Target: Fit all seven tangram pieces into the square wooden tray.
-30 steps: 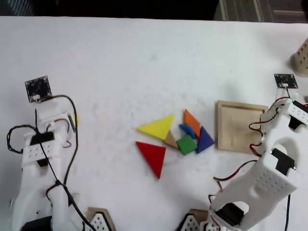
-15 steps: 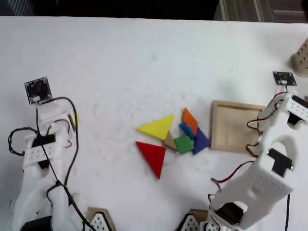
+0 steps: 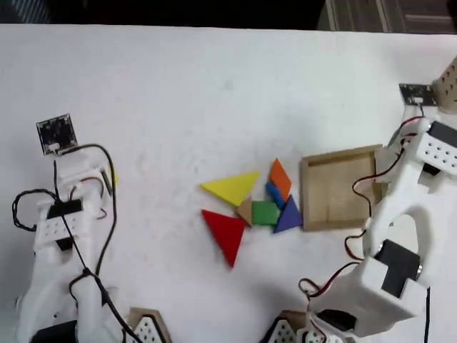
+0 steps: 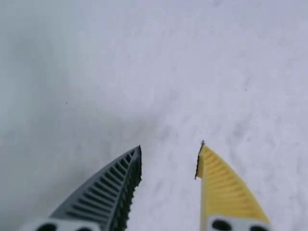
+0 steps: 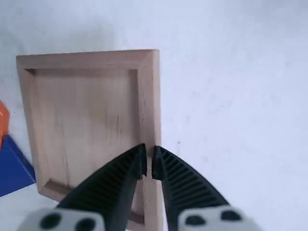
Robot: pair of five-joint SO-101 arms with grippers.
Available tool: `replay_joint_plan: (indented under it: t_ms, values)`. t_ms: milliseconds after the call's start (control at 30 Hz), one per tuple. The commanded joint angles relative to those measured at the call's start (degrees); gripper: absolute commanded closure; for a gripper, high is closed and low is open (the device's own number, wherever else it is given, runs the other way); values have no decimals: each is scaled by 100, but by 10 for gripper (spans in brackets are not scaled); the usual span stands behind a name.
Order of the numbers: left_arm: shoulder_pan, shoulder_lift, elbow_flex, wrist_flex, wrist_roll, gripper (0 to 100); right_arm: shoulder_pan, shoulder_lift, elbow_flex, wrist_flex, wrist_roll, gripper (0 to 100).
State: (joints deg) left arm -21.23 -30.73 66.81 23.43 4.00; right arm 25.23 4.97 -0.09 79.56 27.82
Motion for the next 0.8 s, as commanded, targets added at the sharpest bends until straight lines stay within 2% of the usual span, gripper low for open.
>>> replay_joint_plan:
  t_ms: [0, 233, 400, 500, 667, 767]
  values:
    - [-22, -207, -53, -167, 26, 788, -84, -374, -721, 435, -70, 982]
    - [-31, -215, -53, -167, 26, 788, 31, -259, -853, 576, -53, 982]
    - [-31, -215, -53, -167, 26, 786, -22, -409, -185, 593, 809, 981]
    - [-31, -224, -53, -167, 26, 786, -330, -769, 484, 462, 800, 974]
    - [-31, -224, -53, -167, 26, 786, -1112, -1719, 1688, -101, -334, 892]
    - [-31, -215, -53, -167, 26, 786, -1684, -2026, 2470, -673, -818, 885]
